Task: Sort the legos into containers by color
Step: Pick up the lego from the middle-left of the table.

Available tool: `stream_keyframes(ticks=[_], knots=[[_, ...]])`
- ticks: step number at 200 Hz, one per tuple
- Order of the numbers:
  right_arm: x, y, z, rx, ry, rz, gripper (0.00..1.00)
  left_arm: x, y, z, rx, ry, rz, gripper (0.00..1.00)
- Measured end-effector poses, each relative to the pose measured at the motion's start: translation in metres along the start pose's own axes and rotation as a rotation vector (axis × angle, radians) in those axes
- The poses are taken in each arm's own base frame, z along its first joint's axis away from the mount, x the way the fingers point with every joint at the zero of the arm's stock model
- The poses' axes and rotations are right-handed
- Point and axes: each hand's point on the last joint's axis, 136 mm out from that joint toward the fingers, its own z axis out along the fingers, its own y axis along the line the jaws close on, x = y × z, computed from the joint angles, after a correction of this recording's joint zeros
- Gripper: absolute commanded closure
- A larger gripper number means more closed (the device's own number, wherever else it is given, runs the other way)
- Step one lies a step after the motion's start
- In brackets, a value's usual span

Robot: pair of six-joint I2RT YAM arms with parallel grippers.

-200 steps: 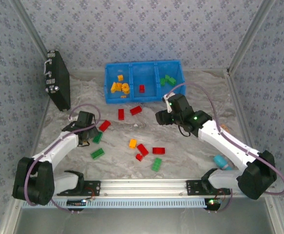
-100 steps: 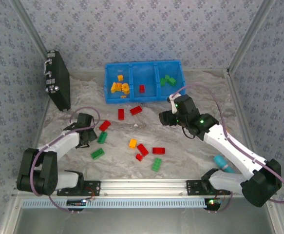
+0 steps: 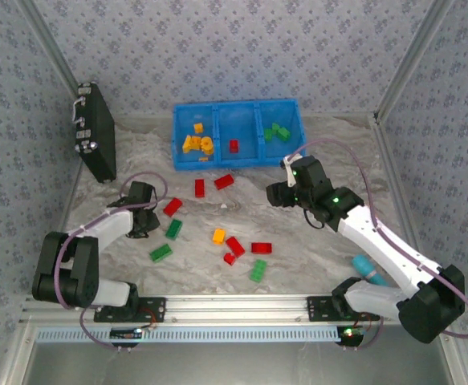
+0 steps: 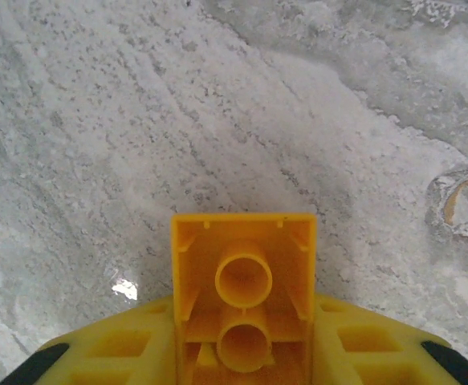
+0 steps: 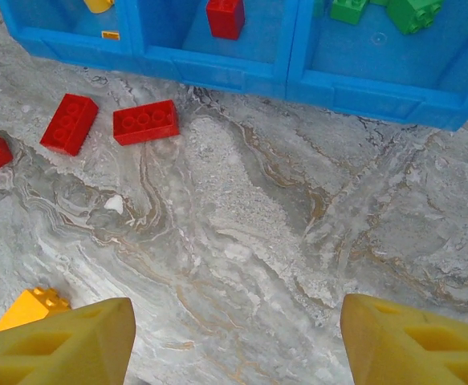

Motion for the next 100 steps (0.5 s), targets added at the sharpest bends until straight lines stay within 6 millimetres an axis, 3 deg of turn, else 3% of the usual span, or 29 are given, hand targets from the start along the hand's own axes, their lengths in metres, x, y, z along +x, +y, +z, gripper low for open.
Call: stream_keyframes(ticks=[24,44,100], knots=[[0.003,0.003,0.000,-0.018,0.012,0.012,0.30,0.002,-0.002,-0.004,0.020,0.010,0.007,0.74],[0.007,0.012,0.003,-0.062,0.032,0.043,0.29,-0.007,-0.008,-0.020,0.051,-0.011,0.013,0.73],[0.048,0.065,0.040,-0.200,0.192,0.075,0.30,-0.100,-0.059,-0.129,0.278,-0.291,-0.007,0.73]])
